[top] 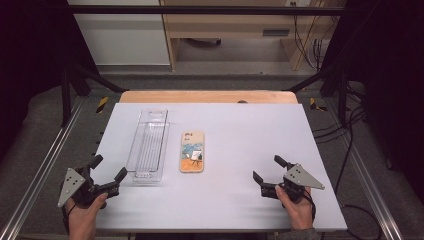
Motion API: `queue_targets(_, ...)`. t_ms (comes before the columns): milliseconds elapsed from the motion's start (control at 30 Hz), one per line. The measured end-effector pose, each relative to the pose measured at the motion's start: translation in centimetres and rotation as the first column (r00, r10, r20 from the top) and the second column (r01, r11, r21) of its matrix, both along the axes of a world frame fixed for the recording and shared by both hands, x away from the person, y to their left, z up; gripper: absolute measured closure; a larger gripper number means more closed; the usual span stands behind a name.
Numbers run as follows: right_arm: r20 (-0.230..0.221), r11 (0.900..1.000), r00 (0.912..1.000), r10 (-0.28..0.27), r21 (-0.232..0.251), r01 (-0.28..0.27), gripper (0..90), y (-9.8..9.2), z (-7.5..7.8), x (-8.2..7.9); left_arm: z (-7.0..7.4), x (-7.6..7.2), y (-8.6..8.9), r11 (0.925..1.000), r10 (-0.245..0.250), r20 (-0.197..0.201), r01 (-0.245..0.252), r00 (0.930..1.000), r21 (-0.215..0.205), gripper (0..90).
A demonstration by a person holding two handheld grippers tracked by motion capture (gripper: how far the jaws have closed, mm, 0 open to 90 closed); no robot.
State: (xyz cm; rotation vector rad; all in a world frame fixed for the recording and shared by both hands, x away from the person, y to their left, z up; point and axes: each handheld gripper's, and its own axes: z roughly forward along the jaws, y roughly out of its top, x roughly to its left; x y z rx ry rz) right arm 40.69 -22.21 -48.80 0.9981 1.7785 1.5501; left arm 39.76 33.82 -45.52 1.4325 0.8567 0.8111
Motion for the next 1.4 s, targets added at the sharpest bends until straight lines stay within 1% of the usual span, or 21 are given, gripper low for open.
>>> queue_targets(100, 0.000, 1.000, 1.0000, -0.004, 0.004, 0.004, 5.7, 0.0, 0.0, 0.0, 0.0, 0.0, 0.0, 1.0000, 0.002, -0.007, -0.002, 1.0000, 0.003, 1.8)
queue_targets(200, -0.001, 1.000, 1.0000, -0.008, 0.006, 0.008, 5.5, 0.0, 0.0, 0.0, 0.0, 0.0, -0.1, 1.0000, 0.001, -0.005, -0.001, 1.0000, 0.006, 1.9)
queue_targets(300, 0.003, 1.000, 0.9998, -0.017, -0.005, 0.017, 5.3, 0.1, 0.0, 0.0, -0.1, 0.0, -0.3, 0.9998, -0.009, -0.004, 0.009, 1.0000, 0.016, 2.1)
queue_targets(367, 0.006, 1.000, 0.9997, -0.022, -0.010, 0.022, 5.3, 0.2, 0.0, 0.0, -0.1, 0.0, -0.4, 0.9998, -0.012, -0.003, 0.012, 0.9999, 0.015, 2.1)
queue_targets(467, 0.010, 1.000, 0.9996, -0.027, -0.012, 0.027, 5.3, 0.3, 0.1, 0.0, -0.2, -0.1, -0.7, 0.9992, -0.028, -0.001, 0.028, 0.9996, 0.029, 2.1)
queue_targets(533, 0.007, 1.000, 0.9996, -0.028, -0.012, 0.028, 5.1, 0.3, 0.0, 0.0, -0.1, 0.0, -0.8, 0.9993, -0.027, 0.002, 0.027, 0.9996, 0.025, 2.1)
queue_targets(600, 0.004, 0.999, 0.9994, -0.034, -0.017, 0.034, 4.9, 0.2, 0.0, 0.0, -0.2, 0.0, -0.9, 0.9991, -0.028, -0.003, 0.028, 0.9996, 0.032, 2.2)
queue_targets(700, 0.000, 0.999, 0.9992, -0.040, -0.008, 0.040, 4.9, 0.2, 0.0, -0.1, 0.0, -0.2, -1.0, 0.9991, -0.025, -0.006, 0.025, 0.9997, 0.034, 2.8)
queue_targets(733, 0.000, 0.999, 0.9991, -0.043, -0.007, 0.043, 4.9, 0.2, 0.0, 0.0, 0.4, -0.4, -1.1, 0.9993, -0.017, -0.009, 0.018, 0.9998, 0.032, 3.3)
queue_targets(767, -0.001, 0.999, 0.9991, -0.043, -0.006, 0.043, 4.9, 0.2, 0.0, 0.0, 0.4, -0.4, -1.1, 0.9993, -0.017, -0.009, 0.018, 0.9998, 0.032, 3.6)
queue_targets(833, -0.004, 0.999, 0.9991, -0.041, -0.010, 0.041, 4.9, 0.2, -0.1, -0.1, 1.4, -0.5, -1.9, 0.9983, -0.024, -0.007, 0.024, 0.9997, 0.052, 4.7)
queue_targets(933, -0.007, 0.999, 0.9991, -0.042, -0.016, 0.042, 4.9, 0.2, -0.2, -0.2, 2.4, -0.6, -3.1, 0.9970, -0.044, -0.004, 0.044, 0.9990, 0.064, 7.1)
queue_targets(1000, -0.009, 0.999, 0.9990, -0.044, -0.014, 0.044, 4.9, 0.1, -0.2, -0.2, 2.6, -0.6, -3.5, 0.9967, -0.040, -0.006, 0.040, 0.9992, 0.071, 7.5)
queue_targets(1033, -0.011, 0.999, 0.9989, -0.045, -0.011, 0.045, 4.9, 0.1, -0.1, -0.2, 2.8, -0.7, -3.9, 0.9957, -0.026, -0.002, 0.026, 0.9997, 0.089, 7.5)
queue_targets(1167, -0.015, 0.999, 0.9987, -0.049, -0.011, 0.049, 4.9, 0.0, -0.1, -0.2, 3.1, -0.7, -4.4, 0.9960, -0.023, -0.010, 0.023, 0.9997, 0.086, 7.5)
queue_targets(1200, -0.016, 0.999, 0.9987, -0.048, -0.015, 0.048, 4.9, 0.1, -0.1, -0.2, 3.7, -0.5, -4.8, 0.9961, -0.033, -0.004, 0.033, 0.9994, 0.081, 7.5)
queue_targets(1233, -0.014, 0.999, 0.9988, -0.048, -0.022, 0.047, 4.8, 0.1, -0.1, -0.2, 3.7, -0.5, -4.8, 0.9961, -0.033, -0.004, 0.033, 0.9994, 0.081, 7.5)
queue_targets(1300, -0.013, 0.998, 0.9987, -0.050, -0.025, 0.050, 4.8, 0.1, -0.1, -0.3, 4.5, -0.7, -5.4, 0.9940, -0.038, -0.007, 0.039, 0.9992, 0.102, 7.8)
queue_targets(1333, -0.011, 0.998, 0.9985, -0.054, -0.027, 0.054, 4.4, 0.1, -0.1, -0.3, 4.8, -0.7, -5.8, 0.9930, -0.047, -0.001, 0.047, 0.9989, 0.109, 7.9)
queue_targets(1367, -0.009, 0.998, 0.9983, -0.058, -0.029, 0.058, 4.2, 0.1, -0.1, -0.3, 5.6, -0.5, -6.8, 0.9902, -0.063, 0.003, 0.063, 0.9980, 0.125, 8.0)
queue_targets(1400, -0.007, 0.998, 0.9981, -0.061, -0.033, 0.061, 4.1, 0.1, -0.1, -0.3, 6.0, -0.4, -7.3, 0.9909, -0.072, 0.002, 0.072, 0.9974, 0.114, 8.6)
